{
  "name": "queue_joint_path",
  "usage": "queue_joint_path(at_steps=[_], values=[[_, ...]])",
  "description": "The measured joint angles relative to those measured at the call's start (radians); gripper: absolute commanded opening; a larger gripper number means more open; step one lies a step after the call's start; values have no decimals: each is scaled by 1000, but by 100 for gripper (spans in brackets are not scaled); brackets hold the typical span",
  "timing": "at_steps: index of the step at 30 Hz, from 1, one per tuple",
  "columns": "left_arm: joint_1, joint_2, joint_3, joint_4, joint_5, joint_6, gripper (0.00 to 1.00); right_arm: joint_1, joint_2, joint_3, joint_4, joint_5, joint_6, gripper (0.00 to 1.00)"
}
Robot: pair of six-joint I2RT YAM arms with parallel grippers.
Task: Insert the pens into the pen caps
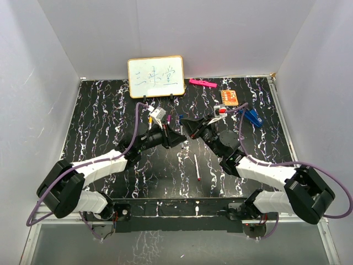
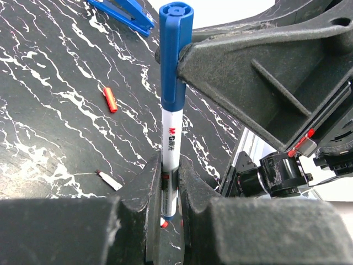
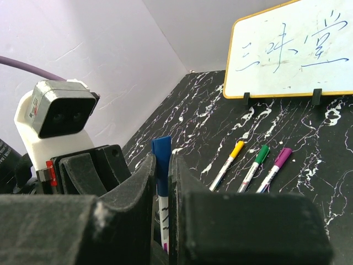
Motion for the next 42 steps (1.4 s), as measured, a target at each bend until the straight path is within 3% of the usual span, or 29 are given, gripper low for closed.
queue_joint_path(at_steps=[9, 15, 21, 30, 36, 42], values=[[15, 0, 0, -23, 15, -5, 0, 30, 21, 15, 0, 59, -6, 0], [31, -10, 0, -59, 12, -1, 0, 58, 15, 84, -131, 131, -40, 25], [74, 2, 48, -189, -127, 14, 0, 98, -100, 91, -285, 207, -86, 51], [76, 369, 352, -446, -185, 97, 0, 98, -309, 92, -390, 359, -123, 55], [76, 559, 563, -650, -259, 140, 0, 98, -321, 92, -505, 412, -139, 55], [76, 635, 689, -761, -324, 167, 0, 98, -310, 92, -542, 426, -140, 56]])
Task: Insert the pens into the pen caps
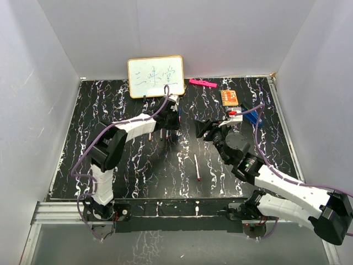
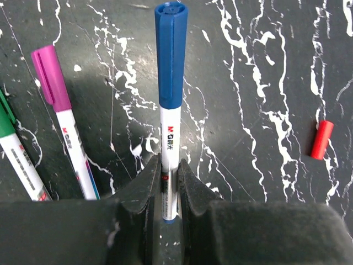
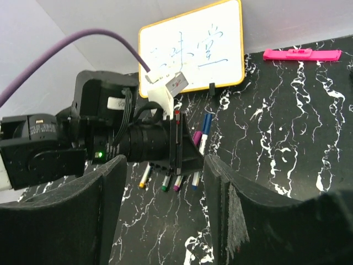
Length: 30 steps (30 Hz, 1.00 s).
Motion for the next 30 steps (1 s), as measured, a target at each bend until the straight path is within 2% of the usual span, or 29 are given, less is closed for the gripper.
queue_joint_path(at_steps=[8, 11, 20, 30], values=[[0, 97, 88, -96, -65, 14, 2, 0, 26, 0, -40, 14, 1, 56], [0, 104, 100, -108, -76, 13, 11, 0, 26, 0, -45, 24, 1, 56], [0, 118, 117, -116, -83, 5, 25, 0, 28, 0, -47, 39, 2, 56], [0, 119, 121, -117, -89, -2, 28, 0, 35, 0, -48, 47, 5, 56]])
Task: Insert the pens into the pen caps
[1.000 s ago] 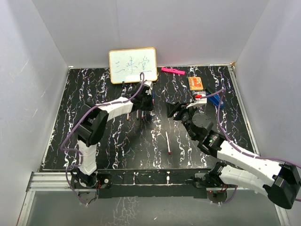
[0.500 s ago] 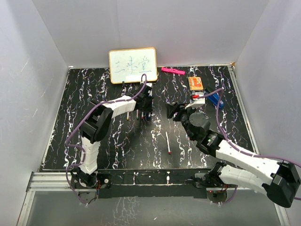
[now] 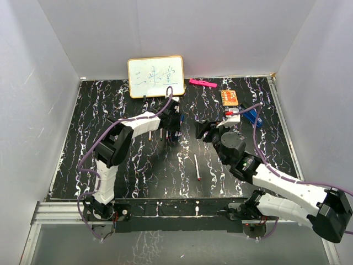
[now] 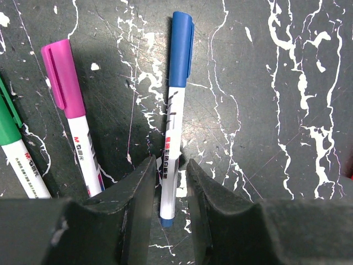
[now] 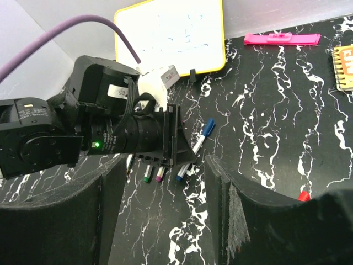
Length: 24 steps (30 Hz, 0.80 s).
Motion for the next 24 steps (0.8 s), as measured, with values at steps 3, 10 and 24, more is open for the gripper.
queue_joint_path(at_steps=[3, 10, 24], values=[[0, 0, 0, 0, 0, 0, 29, 0, 5, 0, -24, 10, 0, 56], [0, -24, -16, -14, -2, 2, 31, 0, 73, 12, -207, 38, 35, 56], [-3, -465, -246, 19, -3, -3, 33, 13, 146, -28, -435, -128, 206, 52]])
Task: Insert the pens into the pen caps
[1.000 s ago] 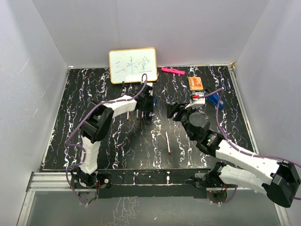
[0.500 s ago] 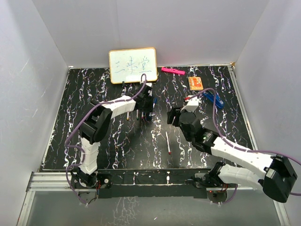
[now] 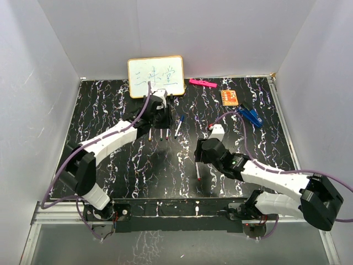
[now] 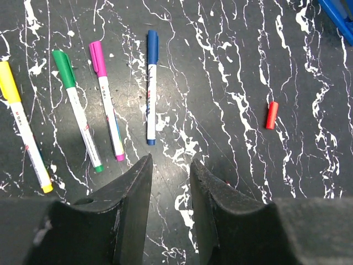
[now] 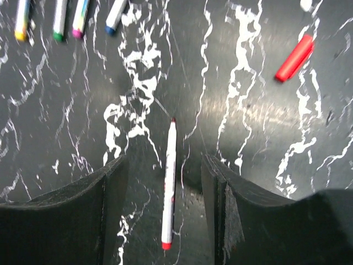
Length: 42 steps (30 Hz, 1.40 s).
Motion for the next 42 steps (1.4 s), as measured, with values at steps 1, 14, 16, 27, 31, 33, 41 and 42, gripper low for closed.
queue_joint_path(at_steps=[1, 14, 16, 27, 31, 33, 41, 42], values=[[-2, -19, -13, 4, 0, 0, 33, 7, 12, -4, -8, -11, 8, 52], [-18, -168, -188, 21, 11, -4, 33, 82, 179, -5, -47, -41, 87, 47], [-18, -176, -203, 23, 14, -4, 33, 84, 208, 0, -60, -37, 91, 45], [-22, -192, -258, 37, 31, -12, 33, 85, 323, 62, -89, -22, 105, 32], [-22, -192, -258, 45, 32, -13, 33, 91, 359, 97, -116, -11, 106, 27], [-22, -192, -258, 47, 32, -13, 34, 98, 381, 123, -141, -2, 107, 24], [-22, -192, -258, 48, 32, -15, 34, 144, 444, 188, -207, 29, 130, 0], [-22, -192, -258, 48, 32, -15, 34, 145, 447, 193, -212, 32, 132, 0]])
